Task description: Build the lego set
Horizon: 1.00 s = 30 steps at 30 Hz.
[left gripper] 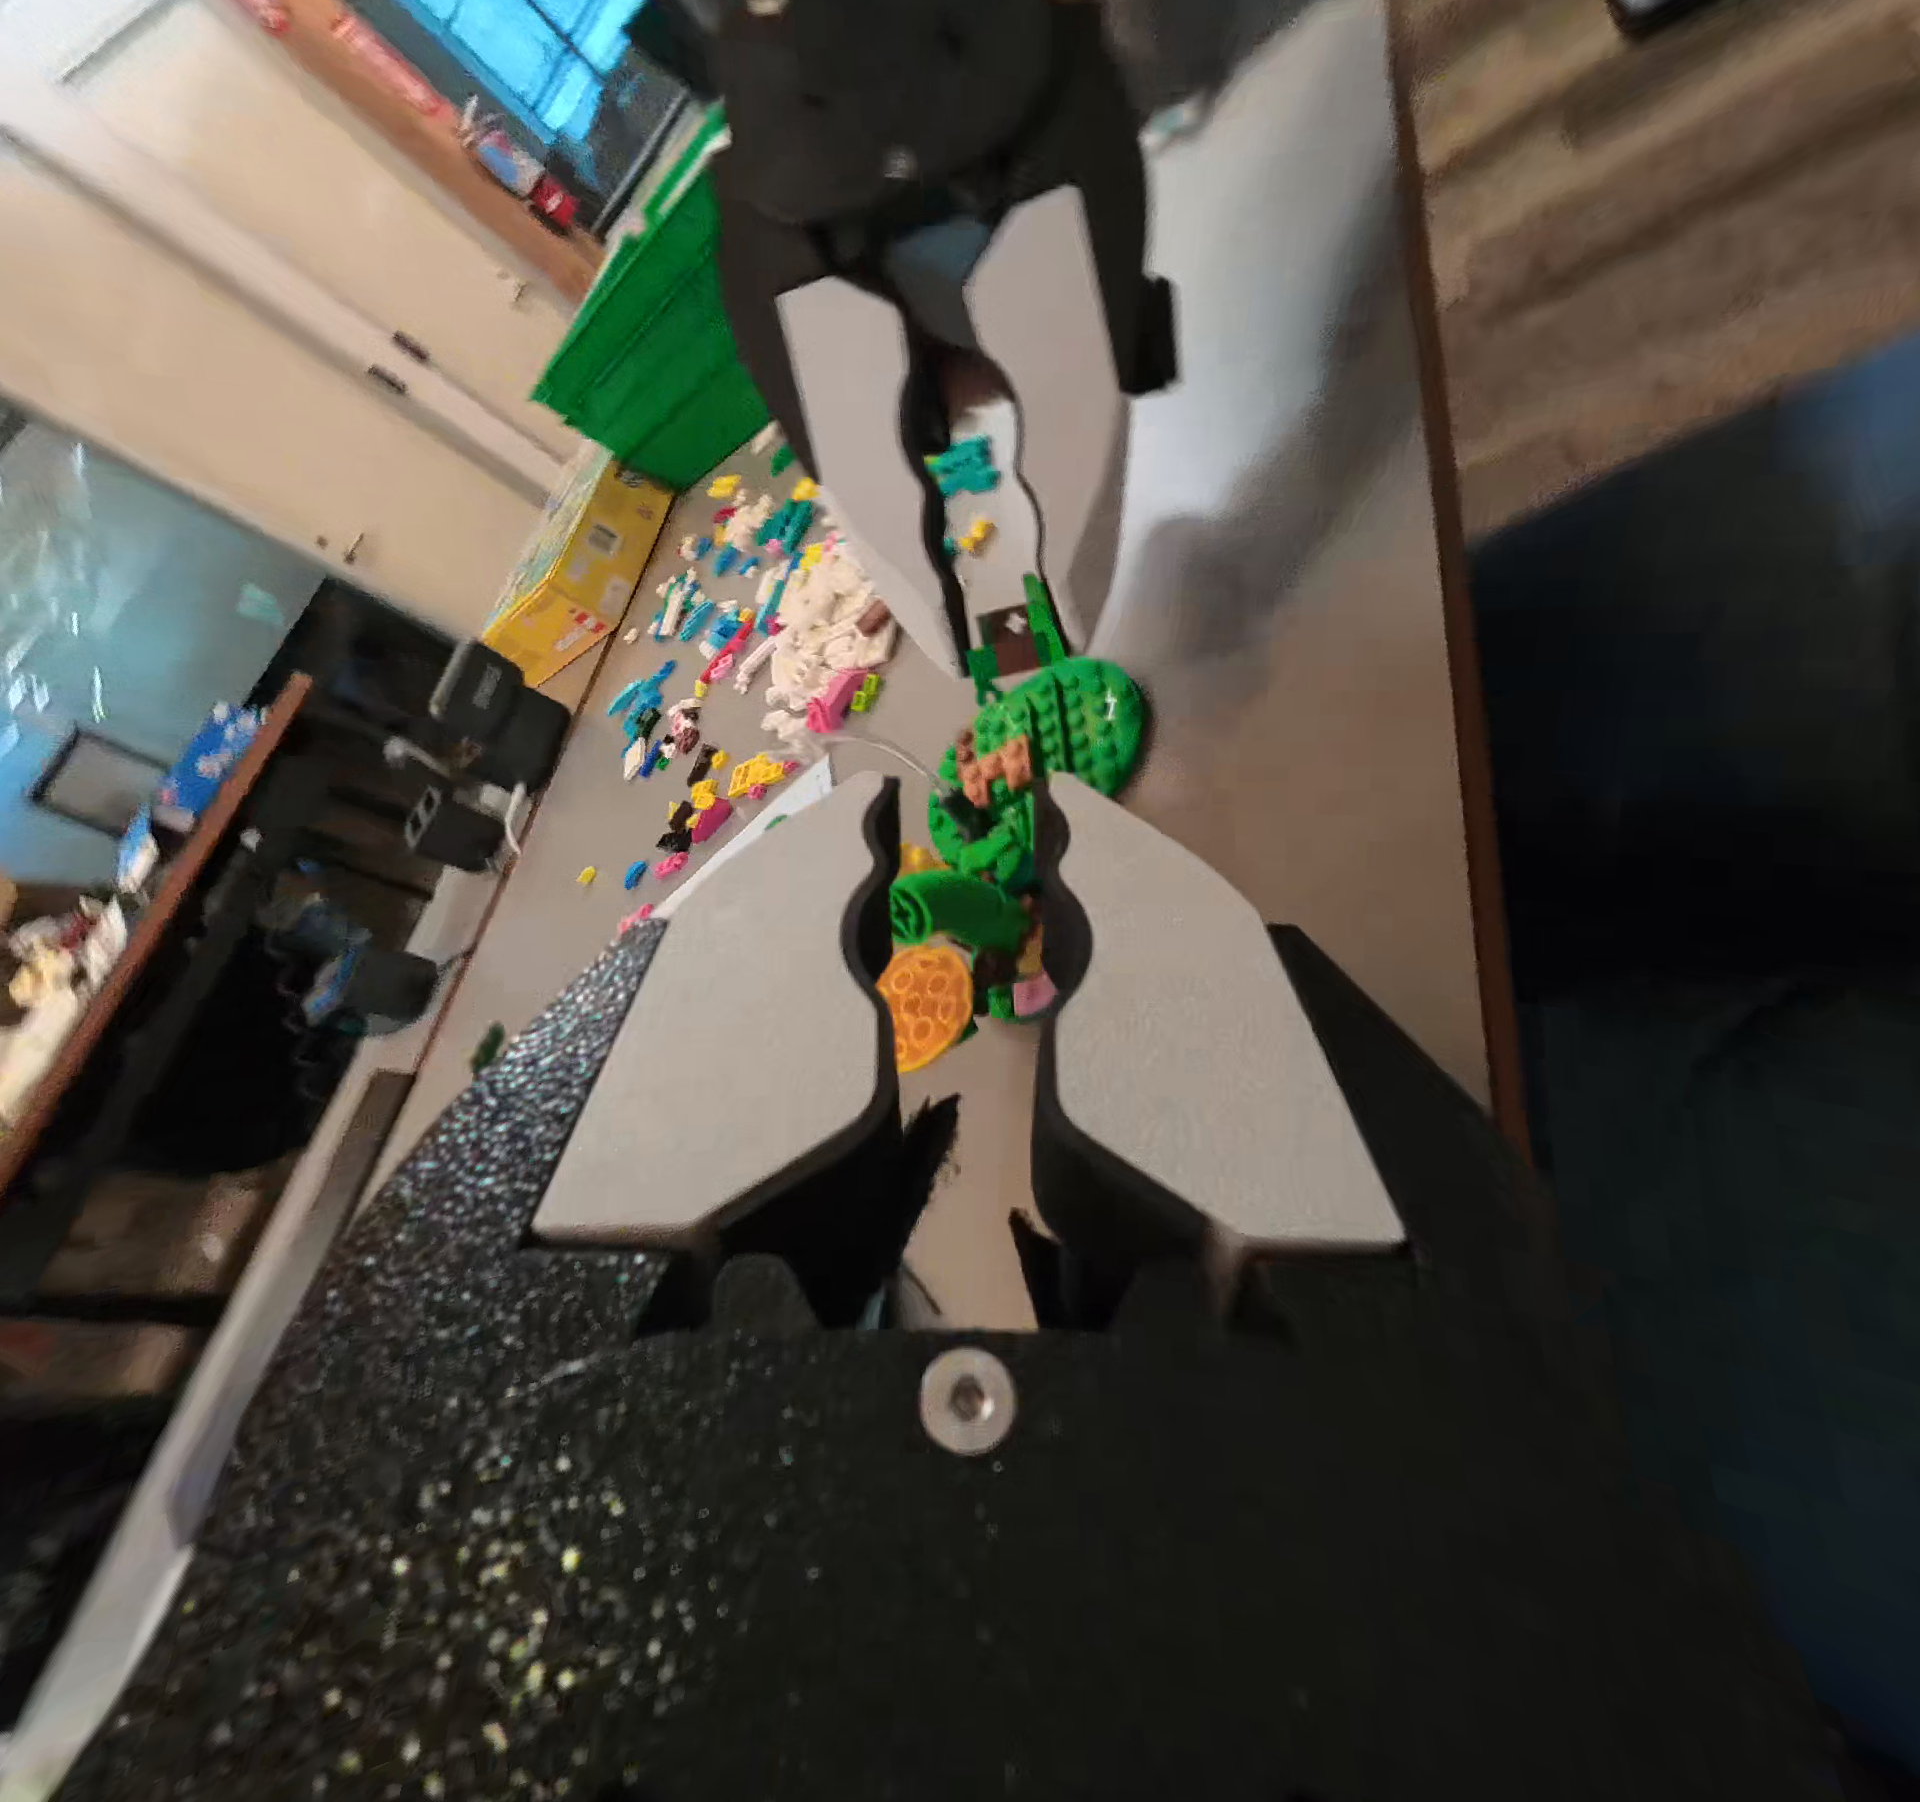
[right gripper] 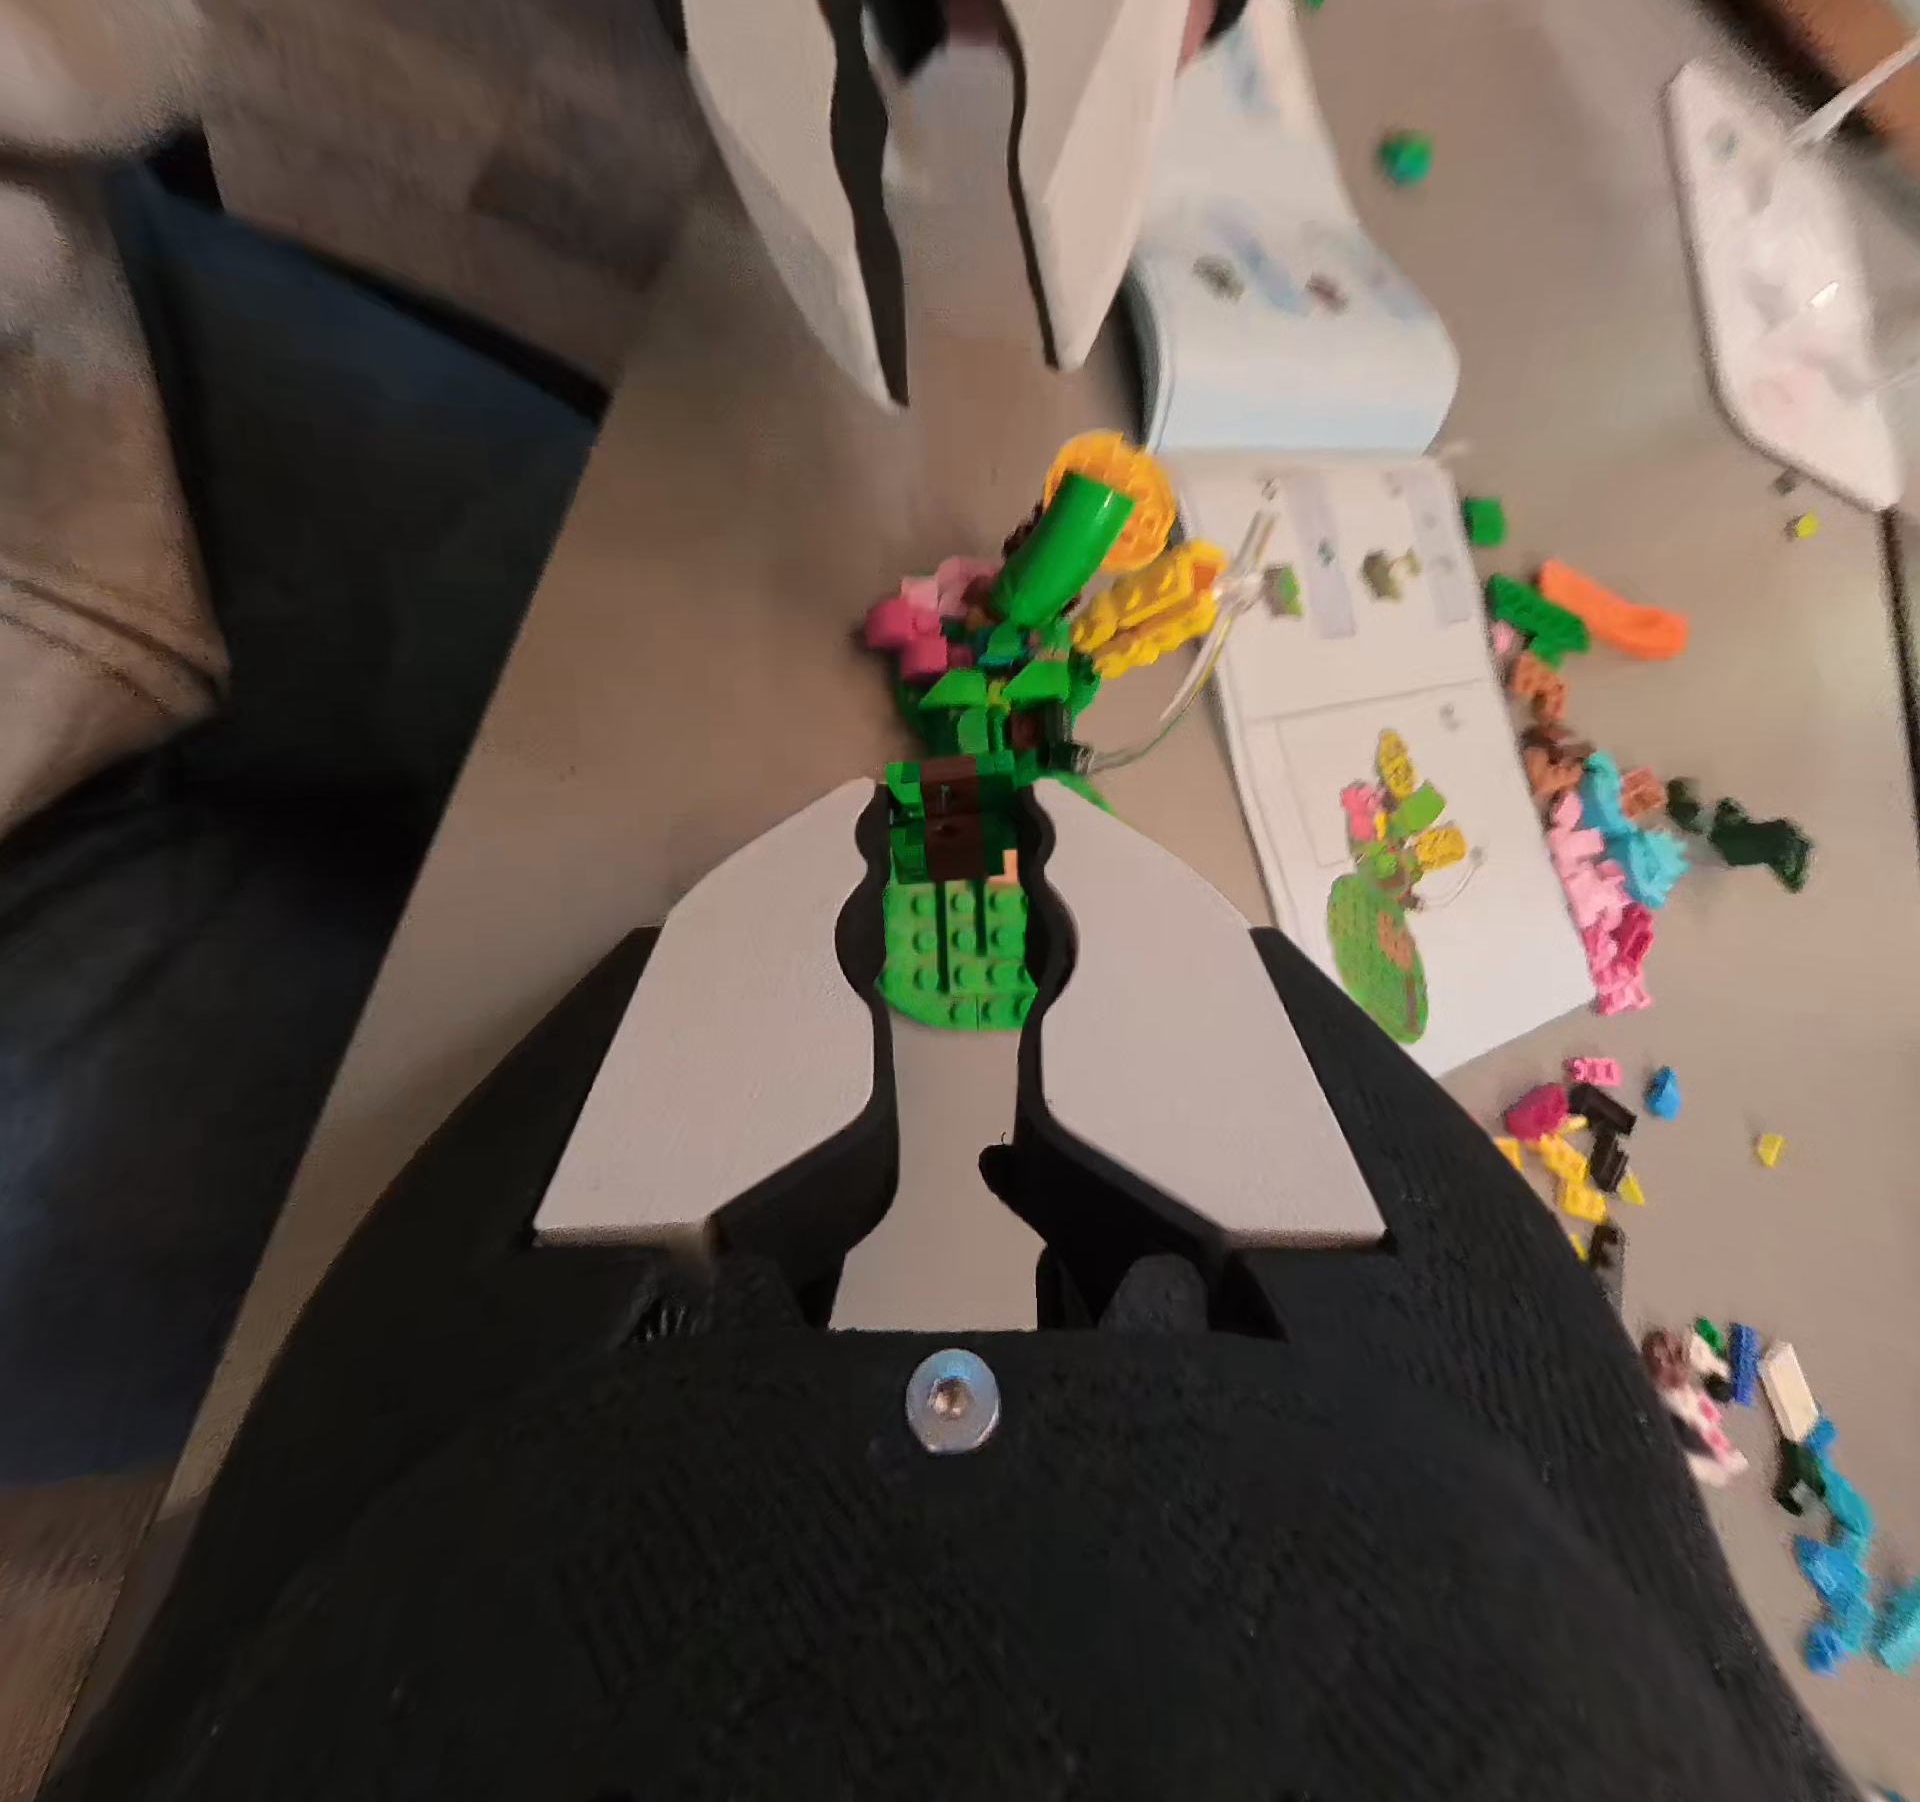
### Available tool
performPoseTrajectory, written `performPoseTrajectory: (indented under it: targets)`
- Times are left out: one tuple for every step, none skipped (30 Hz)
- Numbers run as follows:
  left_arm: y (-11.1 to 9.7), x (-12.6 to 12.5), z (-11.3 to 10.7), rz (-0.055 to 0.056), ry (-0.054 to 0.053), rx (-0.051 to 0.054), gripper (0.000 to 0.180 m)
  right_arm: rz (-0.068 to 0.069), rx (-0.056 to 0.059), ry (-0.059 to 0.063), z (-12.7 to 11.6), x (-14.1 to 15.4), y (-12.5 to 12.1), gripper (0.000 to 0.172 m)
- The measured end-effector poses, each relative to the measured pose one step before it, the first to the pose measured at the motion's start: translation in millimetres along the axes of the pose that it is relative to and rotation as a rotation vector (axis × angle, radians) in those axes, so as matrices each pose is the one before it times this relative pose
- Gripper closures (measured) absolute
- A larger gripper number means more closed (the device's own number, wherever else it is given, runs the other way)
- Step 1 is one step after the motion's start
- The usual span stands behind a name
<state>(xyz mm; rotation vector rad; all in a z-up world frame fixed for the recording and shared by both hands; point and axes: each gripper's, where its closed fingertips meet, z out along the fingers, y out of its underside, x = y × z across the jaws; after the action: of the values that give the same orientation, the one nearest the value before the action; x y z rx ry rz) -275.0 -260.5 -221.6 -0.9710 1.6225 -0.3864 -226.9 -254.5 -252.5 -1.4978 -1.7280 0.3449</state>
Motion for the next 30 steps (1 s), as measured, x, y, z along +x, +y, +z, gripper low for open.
performPoseTrajectory:
  targets:
    - [-2.0,-5.03,2.41,-0.0624,-0.0271,-0.0161,0.157,-0.0008,0.0575,0.0179,-3.24,0.9,-6.61,0.151]
    - [-0.74,-2.29,3.72,-0.0635,-0.0108,-0.0235,0.155,-0.0083,0.0514,0.0182,-2.8,0.47,-6.04,0.151]
    - [-3.31,1.17,3.29,-0.0589,0.0104,-0.0027,0.153,-0.0164,0.0454,0.024,-2.41,0.76,-5.69,0.151]
    - [-5.46,0.89,2.57,-0.0572,0.0042,0.0188,0.156,-0.0215,0.0342,0.0294,-2.0,1.4,-4.78,0.151]
    - [-5.3,-1.0,2.17,-0.0641,-0.0075,0.0226,0.162,-0.0278,0.027,0.0289,-1.83,1.3,-4.68,0.151]
    - [-5.19,0.16,1.79,-0.0707,0.0052,0.0215,0.167,-0.0397,0.0301,0.029,-1.84,0.72,-5.67,0.151]
    - [-6.11,2.28,0.84,-0.0673,0.0242,0.027,0.169,-0.0468,0.0254,0.0221,-1.65,-0.23,-5.86,0.151]
    - [-6.52,2.17,-0.03,-0.0593,0.0248,0.0327,0.171,-0.0442,0.0133,0.0164,-1.14,-0.51,-4.7,0.151]
    - [-5.66,0.79,-0.49,-0.0491,0.0173,0.0306,0.171,-0.0324,0.0078,0.0083,-0.8,-0.68,-3.91,0.151]
    - [-4.09,0.73,-0.34,-0.0408,0.0176,0.0212,0.172,-0.0212,0.0028,0.0041,-0.49,-0.53,-2.95,0.151]
    - [-2.06,-0.71,0.31,-0.0447,0.0066,0.0079,0.169,-0.0185,0.0023,0.0113,-0.45,1.02,-2.24,0.151]
    - [-0.84,1.18,0.61,-0.0481,0.0197,0.0,0.163,-0.0185,0.0045,0.0069,-0.47,0.6,-2.05,0.151]
    - [-0.29,1.86,1.02,-0.055,0.0263,-0.0033,0.156,-0.0137,0.0022,0.0043,-0.35,0.73,-1.54,0.151]
    - [0.54,1.66,1.09,-0.0572,0.0265,-0.0057,0.149,-0.0111,0.0044,0.0064,-0.47,1.14,-1.53,0.151]
    - [0.91,1.28,1.14,-0.0547,0.0263,-0.006,0.144,-0.0078,0.0084,0.0076,-0.43,1.52,-1.92,0.151]
    - [1.04,1.55,1.05,-0.0481,0.0297,-0.0024,0.143,-0.0055,0.0086,0.0092,-0.37,1.64,-1.89,0.151]
    - [1.25,1.7,0.83,-0.0443,0.03,-0.0003,0.142,-0.0064,0.0073,0.0098,-0.06,1.48,-1.78,0.151]
    - [0.35,2.32,0.77,-0.0411,0.0339,0.0078,0.143,-0.0079,0.0059,0.006,-0.02,0.76,-1.77,0.151]
    - [-0.41,2.82,0.52,-0.0369,0.0371,0.0138,0.144,-0.0099,0.0075,0.0062,0.0,0.65,-2.12,0.151]
    - [-1.04,2.39,0.28,-0.0333,0.0345,0.0184,0.144,-0.0101,0.0105,0.0052,-0.05,0.29,-2.57,0.151]
    - [-1.49,2.21,0.06,-0.0269,0.0322,0.0202,0.145,-0.0061,0.0116,0.0011,0.05,-0.01,-2.77,0.151]
    - [-1.37,2.04,-0.25,-0.0237,0.03,0.0186,0.147,-0.0027,0.0118,-0.001,0.2,-0.25,-2.84,0.151]
    - [-0.99,2.38,-0.25,-0.0204,0.0329,0.0146,0.15,-0.0034,0.0112,-0.0013,0.26,-0.33,-2.58,0.151]
    - [-0.47,2.3,-0.34,-0.0175,0.0301,0.0108,0.154,-0.0042,0.0075,-0.0039,0.54,-0.66,-1.88,0.151]
    - [-0.08,1.33,-0.28,-0.0107,0.0217,0.0081,0.159,-0.0031,0.0034,-0.0057,0.71,-0.94,-1.3,0.151]
    - [1.2,-1.04,-0.52,0.0028,0.0014,0.0013,0.163,-0.0017,0.0031,-0.0082,0.8,-1.16,-1.06,0.151]
    - [1.62,0.34,-0.88,0.0168,0.009,-0.0017,0.163,-0.0001,-0.0001,-0.0108,0.77,-1.47,-0.71,0.151]
    - [0.89,-0.55,-1.08,0.0147,0.001,0.0002,0.164,-0.0006,-0.0021,-0.0069,0.98,-1.02,-0.37,0.151]
    - [0.02,-0.24,-1.0,0.0169,-0.0002,0.0055,0.164,0.001,-0.0026,-0.0005,0.88,-0.18,0.04,0.15]
    - [-0.84,-1.0,-1.26,0.0243,-0.0083,0.01,0.164,0.0083,-0.0026,0.0021,0.38,0.51,0.32,0.15]
